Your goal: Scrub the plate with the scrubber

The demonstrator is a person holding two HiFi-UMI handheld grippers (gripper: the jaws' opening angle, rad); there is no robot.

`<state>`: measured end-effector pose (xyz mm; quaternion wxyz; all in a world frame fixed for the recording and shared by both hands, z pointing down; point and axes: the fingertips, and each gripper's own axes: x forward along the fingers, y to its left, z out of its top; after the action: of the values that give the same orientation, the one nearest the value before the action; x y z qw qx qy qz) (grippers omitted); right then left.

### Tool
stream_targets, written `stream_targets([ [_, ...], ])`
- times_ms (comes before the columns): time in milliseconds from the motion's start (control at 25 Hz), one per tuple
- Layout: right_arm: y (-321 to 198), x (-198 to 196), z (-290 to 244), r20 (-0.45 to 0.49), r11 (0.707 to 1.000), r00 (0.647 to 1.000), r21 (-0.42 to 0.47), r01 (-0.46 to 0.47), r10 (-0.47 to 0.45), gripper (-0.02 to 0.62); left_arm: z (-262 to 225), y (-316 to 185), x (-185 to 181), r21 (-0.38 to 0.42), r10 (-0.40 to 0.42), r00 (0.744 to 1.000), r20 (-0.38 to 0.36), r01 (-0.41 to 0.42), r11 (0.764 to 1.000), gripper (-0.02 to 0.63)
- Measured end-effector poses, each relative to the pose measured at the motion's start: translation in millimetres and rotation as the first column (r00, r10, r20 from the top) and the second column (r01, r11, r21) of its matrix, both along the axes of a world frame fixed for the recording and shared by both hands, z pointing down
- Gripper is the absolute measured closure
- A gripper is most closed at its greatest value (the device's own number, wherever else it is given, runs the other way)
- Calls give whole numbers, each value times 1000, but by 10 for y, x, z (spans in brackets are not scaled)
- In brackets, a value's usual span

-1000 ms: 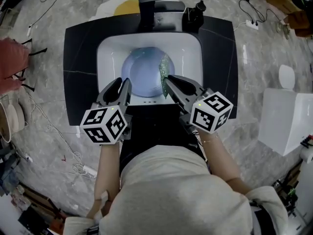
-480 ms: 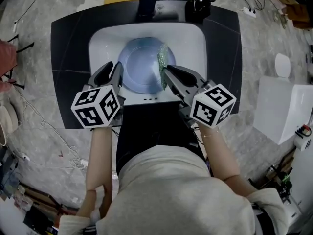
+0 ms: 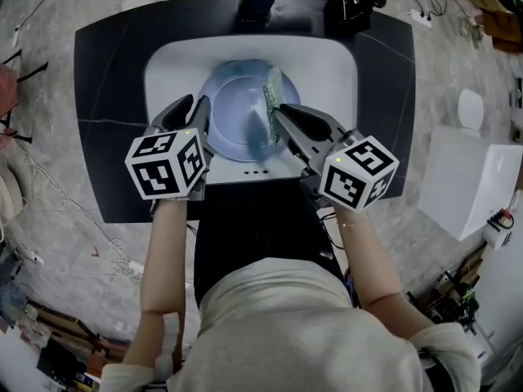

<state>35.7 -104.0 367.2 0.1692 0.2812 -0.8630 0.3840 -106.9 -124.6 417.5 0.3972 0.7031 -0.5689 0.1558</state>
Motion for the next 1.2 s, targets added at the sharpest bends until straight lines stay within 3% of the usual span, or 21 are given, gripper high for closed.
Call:
stream_targets([
  [560,-89,-138,426,4,999,1000,-42,15,-15,545,561,-101,-34,-105,40,999,26,-37,994,491],
  [880,-73,-156,558,9,998,1000,-59,13,-13,546,840,-117,-75,-204,55,996,75,-39,978,491],
  [1200,-25,-161,693,-23,995,999,-87,37,-40,546,1010,-83,-52,-250,82,995,61,-64,966,491],
])
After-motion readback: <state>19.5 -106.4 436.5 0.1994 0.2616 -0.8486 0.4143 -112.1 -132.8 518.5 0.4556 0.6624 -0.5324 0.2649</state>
